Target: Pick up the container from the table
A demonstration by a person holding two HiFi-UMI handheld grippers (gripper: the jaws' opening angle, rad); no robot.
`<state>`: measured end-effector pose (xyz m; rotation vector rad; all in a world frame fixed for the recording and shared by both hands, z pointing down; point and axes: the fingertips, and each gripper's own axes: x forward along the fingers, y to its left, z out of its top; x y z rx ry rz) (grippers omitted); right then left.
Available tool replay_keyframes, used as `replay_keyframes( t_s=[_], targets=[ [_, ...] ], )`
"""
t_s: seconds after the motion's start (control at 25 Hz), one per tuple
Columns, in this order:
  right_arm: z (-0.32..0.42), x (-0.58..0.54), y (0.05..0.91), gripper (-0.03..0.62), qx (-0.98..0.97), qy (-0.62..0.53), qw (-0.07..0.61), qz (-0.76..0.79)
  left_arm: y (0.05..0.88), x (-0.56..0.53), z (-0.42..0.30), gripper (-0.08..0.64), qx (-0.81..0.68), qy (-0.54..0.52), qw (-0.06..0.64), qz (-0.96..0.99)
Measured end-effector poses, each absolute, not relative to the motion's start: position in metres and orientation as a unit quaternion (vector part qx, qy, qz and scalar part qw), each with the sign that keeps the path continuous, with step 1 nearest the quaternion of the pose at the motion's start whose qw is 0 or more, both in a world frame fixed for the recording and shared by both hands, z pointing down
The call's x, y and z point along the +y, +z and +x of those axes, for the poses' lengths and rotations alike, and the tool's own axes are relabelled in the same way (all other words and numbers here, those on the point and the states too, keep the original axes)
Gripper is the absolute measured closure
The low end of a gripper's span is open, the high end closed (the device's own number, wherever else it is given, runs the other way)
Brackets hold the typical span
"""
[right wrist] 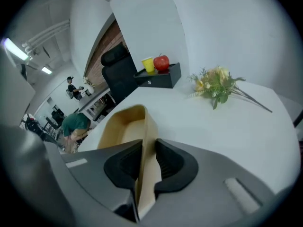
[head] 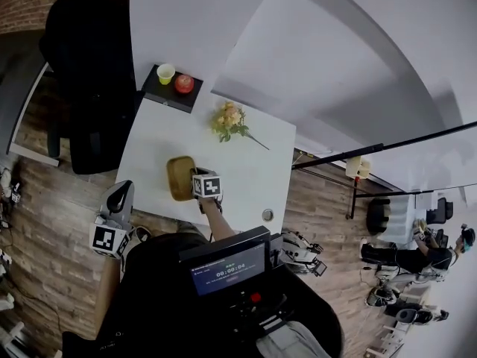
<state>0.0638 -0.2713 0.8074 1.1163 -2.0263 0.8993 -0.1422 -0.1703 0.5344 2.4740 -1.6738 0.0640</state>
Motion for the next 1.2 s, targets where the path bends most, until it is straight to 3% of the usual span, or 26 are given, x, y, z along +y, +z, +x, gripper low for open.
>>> replay_keyframes(
  t_s=[0.24,0.56,0.72,0.92,1.0,1.12,1.2],
  targets=[
    [0.051,-0.288,0.728,0.528,-0.814,0.302,0.228,0.440,0.540,-0.186,-0.136,0.554,-0.521,0.013,0.097,0.848],
    [0.029,-0.281,0.565,0.531,-0.886,0.155,0.078,0.431,0.526,-0.212,-0.103,0.352,-0.437,-0.020,0.131,0.890],
    [0.006,-0.262,0.510,0.531,-0.910,0.116,0.029,0.396,0.510,-0.215,-0.098,0.339,-0.411,-0.040,0.142,0.900],
    [-0.027,-0.232,0.466,0.531,-0.942,0.037,0.011,0.334,0.490,-0.211,-0.085,0.338,-0.385,-0.050,0.125,0.913],
    [-0.041,-0.219,0.455,0.519,-0.955,0.009,0.016,0.298,0.487,-0.213,-0.091,0.409,-0.398,-0.056,0.123,0.907],
    [-0.050,-0.208,0.456,0.456,-0.967,-0.019,0.047,0.249,0.490,-0.216,-0.098,0.443,-0.402,-0.048,0.110,0.908],
    [-0.057,-0.200,0.467,0.374,-0.971,-0.053,0.090,0.217,0.484,-0.211,-0.096,0.443,-0.377,-0.038,0.079,0.922]
  ],
)
